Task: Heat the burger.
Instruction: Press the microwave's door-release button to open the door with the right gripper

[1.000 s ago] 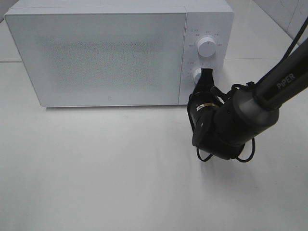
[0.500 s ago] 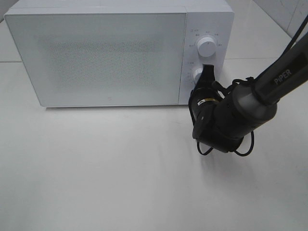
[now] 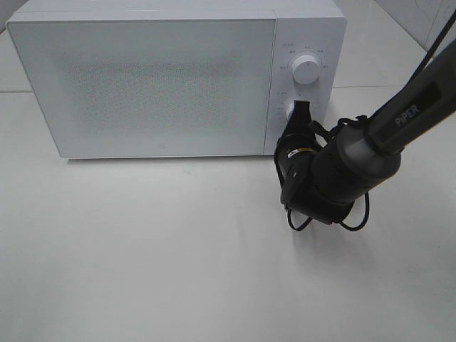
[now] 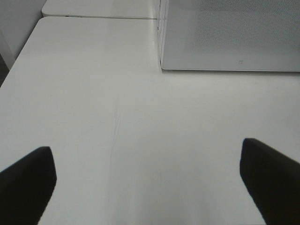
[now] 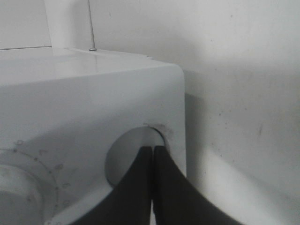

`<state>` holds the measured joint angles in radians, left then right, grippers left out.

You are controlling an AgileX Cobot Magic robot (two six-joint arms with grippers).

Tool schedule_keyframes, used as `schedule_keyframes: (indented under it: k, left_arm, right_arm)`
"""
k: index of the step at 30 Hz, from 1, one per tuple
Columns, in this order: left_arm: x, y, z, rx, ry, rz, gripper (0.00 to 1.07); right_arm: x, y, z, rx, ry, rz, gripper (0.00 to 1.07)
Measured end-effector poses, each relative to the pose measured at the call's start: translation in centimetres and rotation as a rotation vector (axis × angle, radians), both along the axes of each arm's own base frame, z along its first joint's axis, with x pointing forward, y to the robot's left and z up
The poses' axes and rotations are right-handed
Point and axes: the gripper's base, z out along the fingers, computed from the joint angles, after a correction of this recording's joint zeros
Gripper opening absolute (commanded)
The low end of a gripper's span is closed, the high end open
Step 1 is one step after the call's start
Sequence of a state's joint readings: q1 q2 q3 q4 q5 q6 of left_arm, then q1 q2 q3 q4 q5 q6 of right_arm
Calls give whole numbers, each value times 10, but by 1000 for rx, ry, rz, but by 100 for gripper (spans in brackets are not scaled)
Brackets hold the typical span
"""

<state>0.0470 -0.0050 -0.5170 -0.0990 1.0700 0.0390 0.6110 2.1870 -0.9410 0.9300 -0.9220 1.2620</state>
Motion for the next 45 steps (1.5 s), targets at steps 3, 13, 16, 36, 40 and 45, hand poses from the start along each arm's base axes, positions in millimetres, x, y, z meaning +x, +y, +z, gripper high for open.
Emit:
schedule_keyframes:
  k: [3, 13, 16, 36, 40, 45]
  left_arm:
    - [0, 0, 0, 0, 0, 0, 100]
    - [0, 0, 0, 0, 0, 0, 100]
    - [0, 0, 0, 0, 0, 0, 100]
    - [0, 0, 0, 0, 0, 0, 100]
    - [0, 0, 0, 0, 0, 0, 100]
    - [0, 0, 0, 0, 0, 0, 100]
  right_arm:
    - [1, 0, 0, 1, -4, -4, 0]
    - [2, 0, 1, -44, -48, -18, 0]
    - [3, 0, -1, -50, -60, -25, 0]
    - [9, 5, 0, -32, -43, -59, 0]
    - [9, 5, 0, -36, -41, -55, 0]
    - [8, 3, 3, -47, -30, -38, 0]
